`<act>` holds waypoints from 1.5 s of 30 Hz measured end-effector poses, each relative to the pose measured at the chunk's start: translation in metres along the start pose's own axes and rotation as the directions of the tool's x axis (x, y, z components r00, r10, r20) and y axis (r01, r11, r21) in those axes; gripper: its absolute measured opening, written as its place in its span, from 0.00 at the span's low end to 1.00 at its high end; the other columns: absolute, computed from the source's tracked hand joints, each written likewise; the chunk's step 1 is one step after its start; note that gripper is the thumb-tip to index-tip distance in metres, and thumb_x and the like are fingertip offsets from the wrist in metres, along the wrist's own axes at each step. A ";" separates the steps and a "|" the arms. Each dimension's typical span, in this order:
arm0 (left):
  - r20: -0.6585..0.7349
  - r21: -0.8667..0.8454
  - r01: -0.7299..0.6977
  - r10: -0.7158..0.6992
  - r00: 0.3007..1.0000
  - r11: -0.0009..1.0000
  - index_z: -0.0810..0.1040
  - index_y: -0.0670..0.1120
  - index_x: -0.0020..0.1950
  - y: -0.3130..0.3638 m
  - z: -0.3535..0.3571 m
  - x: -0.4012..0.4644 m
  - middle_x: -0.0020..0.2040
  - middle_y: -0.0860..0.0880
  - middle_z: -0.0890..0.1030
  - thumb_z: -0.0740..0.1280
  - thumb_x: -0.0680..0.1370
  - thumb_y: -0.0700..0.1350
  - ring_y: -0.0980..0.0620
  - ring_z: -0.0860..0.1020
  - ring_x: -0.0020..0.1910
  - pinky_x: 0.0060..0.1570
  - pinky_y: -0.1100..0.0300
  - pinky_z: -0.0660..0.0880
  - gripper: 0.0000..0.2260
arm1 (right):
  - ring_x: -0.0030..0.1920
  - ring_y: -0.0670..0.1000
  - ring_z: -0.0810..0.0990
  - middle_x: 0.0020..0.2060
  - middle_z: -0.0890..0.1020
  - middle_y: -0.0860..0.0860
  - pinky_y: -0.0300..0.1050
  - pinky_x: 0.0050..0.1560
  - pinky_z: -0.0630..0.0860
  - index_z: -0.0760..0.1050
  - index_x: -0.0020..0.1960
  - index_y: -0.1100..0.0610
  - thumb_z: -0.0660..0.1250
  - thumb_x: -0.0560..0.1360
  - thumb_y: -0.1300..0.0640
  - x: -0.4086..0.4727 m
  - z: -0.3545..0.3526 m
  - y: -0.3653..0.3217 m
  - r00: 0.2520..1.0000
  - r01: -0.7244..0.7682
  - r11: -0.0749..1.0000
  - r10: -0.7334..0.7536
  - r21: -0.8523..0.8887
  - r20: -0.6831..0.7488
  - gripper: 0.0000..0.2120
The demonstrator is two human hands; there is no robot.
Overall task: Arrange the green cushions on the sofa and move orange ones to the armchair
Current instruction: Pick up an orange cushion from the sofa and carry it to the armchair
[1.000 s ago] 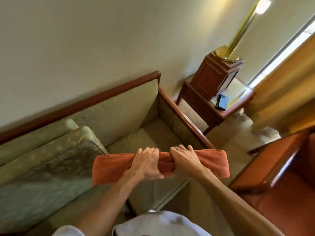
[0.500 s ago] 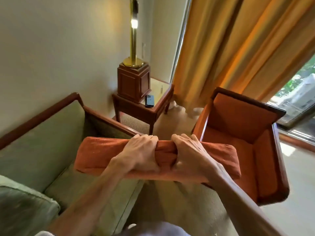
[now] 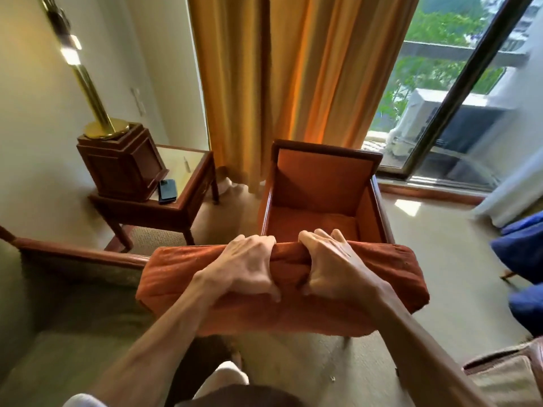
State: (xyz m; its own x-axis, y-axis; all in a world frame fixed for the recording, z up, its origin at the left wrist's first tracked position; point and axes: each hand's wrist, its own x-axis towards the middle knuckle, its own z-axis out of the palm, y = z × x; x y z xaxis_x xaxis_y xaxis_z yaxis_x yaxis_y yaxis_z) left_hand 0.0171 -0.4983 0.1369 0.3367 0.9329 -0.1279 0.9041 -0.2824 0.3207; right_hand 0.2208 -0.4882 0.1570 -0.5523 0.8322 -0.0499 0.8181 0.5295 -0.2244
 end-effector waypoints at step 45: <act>0.112 0.148 0.213 -0.230 0.967 0.966 0.64 0.50 0.69 -0.114 0.054 0.786 0.66 0.49 0.67 0.80 0.62 0.60 0.46 0.66 0.68 0.71 0.48 0.64 0.42 | 0.62 0.56 0.68 0.60 0.70 0.52 0.54 0.64 0.66 0.65 0.65 0.55 0.74 0.60 0.41 0.530 0.071 0.608 0.982 -0.171 0.984 0.167 0.052 0.085 0.39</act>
State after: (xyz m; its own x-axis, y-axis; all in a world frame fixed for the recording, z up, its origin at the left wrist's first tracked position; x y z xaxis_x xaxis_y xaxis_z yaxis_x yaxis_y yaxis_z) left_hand 0.1934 0.2550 -0.0512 0.1470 0.9418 -0.3024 0.9838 -0.1074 0.1438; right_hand 0.4144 0.2631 -0.0748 -0.4197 0.8918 -0.1687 0.8911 0.3696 -0.2633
